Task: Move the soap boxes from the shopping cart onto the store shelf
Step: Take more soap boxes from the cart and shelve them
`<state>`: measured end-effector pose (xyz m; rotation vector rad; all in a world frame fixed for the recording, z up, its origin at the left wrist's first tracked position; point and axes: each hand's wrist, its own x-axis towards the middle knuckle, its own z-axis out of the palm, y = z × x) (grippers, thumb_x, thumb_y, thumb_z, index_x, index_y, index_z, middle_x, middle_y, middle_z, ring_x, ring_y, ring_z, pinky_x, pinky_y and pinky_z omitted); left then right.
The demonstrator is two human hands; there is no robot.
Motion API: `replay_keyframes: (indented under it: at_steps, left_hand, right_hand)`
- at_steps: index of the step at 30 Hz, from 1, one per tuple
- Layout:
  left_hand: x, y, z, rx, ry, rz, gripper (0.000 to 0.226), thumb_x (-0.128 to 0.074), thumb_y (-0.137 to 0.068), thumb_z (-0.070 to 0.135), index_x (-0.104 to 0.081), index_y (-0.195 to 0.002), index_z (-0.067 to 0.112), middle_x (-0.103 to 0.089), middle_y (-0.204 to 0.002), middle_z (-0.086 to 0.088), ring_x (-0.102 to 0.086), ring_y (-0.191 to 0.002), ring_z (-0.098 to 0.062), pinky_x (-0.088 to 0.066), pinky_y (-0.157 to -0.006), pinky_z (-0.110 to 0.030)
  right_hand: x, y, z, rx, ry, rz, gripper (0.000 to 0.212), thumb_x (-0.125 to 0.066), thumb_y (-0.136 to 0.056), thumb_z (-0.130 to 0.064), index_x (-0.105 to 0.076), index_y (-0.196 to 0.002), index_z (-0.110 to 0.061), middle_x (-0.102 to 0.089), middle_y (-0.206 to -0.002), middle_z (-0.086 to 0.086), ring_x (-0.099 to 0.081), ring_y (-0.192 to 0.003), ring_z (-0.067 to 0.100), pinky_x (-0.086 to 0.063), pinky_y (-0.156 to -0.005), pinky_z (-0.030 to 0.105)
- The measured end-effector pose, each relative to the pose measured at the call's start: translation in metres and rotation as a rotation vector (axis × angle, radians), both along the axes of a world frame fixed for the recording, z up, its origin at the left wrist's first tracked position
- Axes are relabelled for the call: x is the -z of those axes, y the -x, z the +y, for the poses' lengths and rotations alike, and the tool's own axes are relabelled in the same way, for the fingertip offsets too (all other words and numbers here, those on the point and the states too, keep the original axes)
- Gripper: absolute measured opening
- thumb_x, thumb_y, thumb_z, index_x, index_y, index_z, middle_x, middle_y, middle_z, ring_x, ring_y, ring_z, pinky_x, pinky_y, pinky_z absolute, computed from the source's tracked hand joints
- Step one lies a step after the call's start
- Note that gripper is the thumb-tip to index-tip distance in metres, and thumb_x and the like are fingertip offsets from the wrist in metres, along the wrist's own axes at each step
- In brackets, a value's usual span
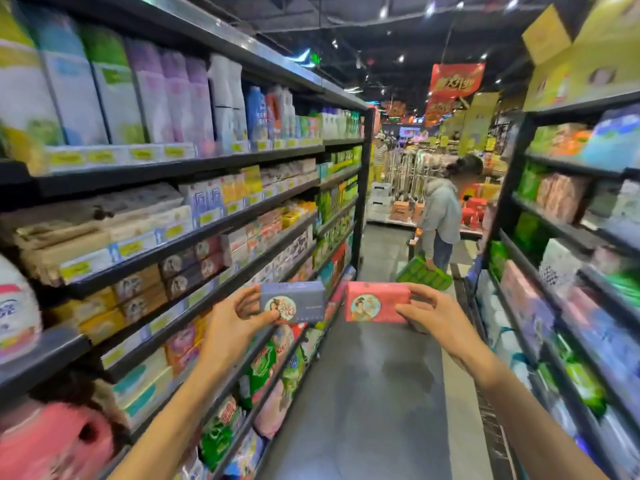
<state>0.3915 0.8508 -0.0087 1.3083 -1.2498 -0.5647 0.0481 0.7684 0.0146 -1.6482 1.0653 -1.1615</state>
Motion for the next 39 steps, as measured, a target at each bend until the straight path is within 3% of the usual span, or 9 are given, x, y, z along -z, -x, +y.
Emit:
replay_keyframes:
  at_steps: [4,8,11,14,16,21,29,34,39]
  left_hand:
    - [-0.002,-0.027,-0.062,-0.101,-0.014,-0.017,0.056,-0.09,-0.071,0.021,-0.065,-0.12,0.028,-0.072,-0.113,0.012,-0.066,-0.105,-0.001,-0.052,-0.092,-0.025]
    - [0.004,-0.057,-0.106,-0.228,-0.01,-0.041,0.049,-0.086,-0.077,0.013,-0.064,-0.116,0.032,-0.072,-0.098,0.029,-0.065,-0.096,0.013,-0.051,-0.08,-0.008]
    - [0.015,-0.082,-0.13,-0.378,-0.017,-0.035,0.052,-0.087,-0.076,0.02,-0.066,-0.122,0.028,-0.072,-0.112,0.019,-0.065,-0.108,0.006,-0.053,-0.087,-0.019]
    - [0.021,-0.099,-0.148,-0.534,-0.042,-0.035,0.047,-0.086,-0.077,0.014,-0.066,-0.115,0.031,-0.072,-0.103,0.024,-0.063,-0.103,0.013,-0.05,-0.079,-0.008]
    - [0.025,-0.106,-0.155,-0.653,-0.074,-0.034,0.05,-0.086,-0.076,0.015,-0.065,-0.12,0.028,-0.069,-0.107,0.022,-0.059,-0.099,0.02,-0.046,-0.081,-0.005]
    - [0.035,-0.118,-0.162,-0.903,-0.14,-0.009,0.057,-0.084,-0.079,0.017,-0.061,-0.13,0.022,-0.062,-0.123,0.011,-0.054,-0.118,-0.001,-0.045,-0.099,-0.026]
    - [0.047,-0.151,-0.182,-1.119,-0.235,-0.017,0.062,-0.087,-0.076,0.021,-0.06,-0.132,0.016,-0.067,-0.121,0.005,-0.06,-0.111,-0.006,-0.049,-0.097,-0.026]
    - [0.062,-0.171,-0.2,-1.204,-0.307,0.05,0.076,-0.09,-0.071,0.028,-0.057,-0.136,0.007,-0.064,-0.134,-0.01,-0.061,-0.123,-0.025,-0.05,-0.104,-0.044]
    - [0.081,-0.173,-0.208,-1.263,-0.37,-0.067,0.06,-0.083,-0.079,0.035,-0.061,-0.132,0.016,-0.069,-0.126,-0.006,-0.066,-0.115,-0.025,-0.053,-0.094,-0.039]
  right_hand:
    - [-0.002,-0.034,-0.088,-0.062,0.007,-0.007,0.04,-0.077,-0.082,-0.005,-0.068,-0.118,-0.02,-0.078,-0.1,-0.001,-0.073,-0.097,0.012,-0.054,-0.078,0.015]
    - [0.007,-0.085,-0.185,-0.175,0.001,0.0,0.049,-0.08,-0.08,-0.007,-0.065,-0.126,-0.012,-0.077,-0.105,0.006,-0.072,-0.098,0.015,-0.056,-0.079,0.018]
    - [0.014,-0.133,-0.25,-0.32,0.004,0.02,0.044,-0.078,-0.082,-0.009,-0.065,-0.123,-0.018,-0.078,-0.098,-0.001,-0.073,-0.091,0.011,-0.057,-0.079,0.021]
    - [0.016,-0.184,-0.304,-0.483,0.006,0.021,0.039,-0.078,-0.083,-0.013,-0.065,-0.117,-0.029,-0.077,-0.094,-0.012,-0.072,-0.09,0.003,-0.057,-0.079,0.021]
    - [0.018,-0.217,-0.334,-0.609,-0.002,0.036,0.039,-0.076,-0.085,-0.012,-0.065,-0.12,-0.026,-0.078,-0.1,-0.005,-0.073,-0.093,0.008,-0.057,-0.081,0.025]
    - [0.028,-0.295,-0.384,-0.815,-0.011,0.048,0.038,-0.074,-0.085,-0.002,-0.065,-0.12,-0.014,-0.075,-0.104,-0.002,-0.072,-0.09,0.005,-0.055,-0.071,0.016]
    - [0.047,-0.372,-0.414,-0.986,0.003,0.066,0.038,-0.075,-0.085,-0.009,-0.066,-0.122,-0.012,-0.075,-0.11,-0.003,-0.071,-0.1,0.009,-0.057,-0.076,0.019]
    - [0.059,-0.395,-0.426,-0.988,0.03,0.08,0.044,-0.077,-0.084,-0.013,-0.064,-0.126,-0.012,-0.075,-0.11,-0.005,-0.071,-0.101,0.008,-0.055,-0.079,0.017]
    - [0.07,-0.408,-0.43,-0.945,0.037,0.123,0.05,-0.078,-0.084,-0.019,-0.059,-0.13,-0.018,-0.066,-0.119,-0.009,-0.063,-0.102,-0.007,-0.05,-0.079,0.007]
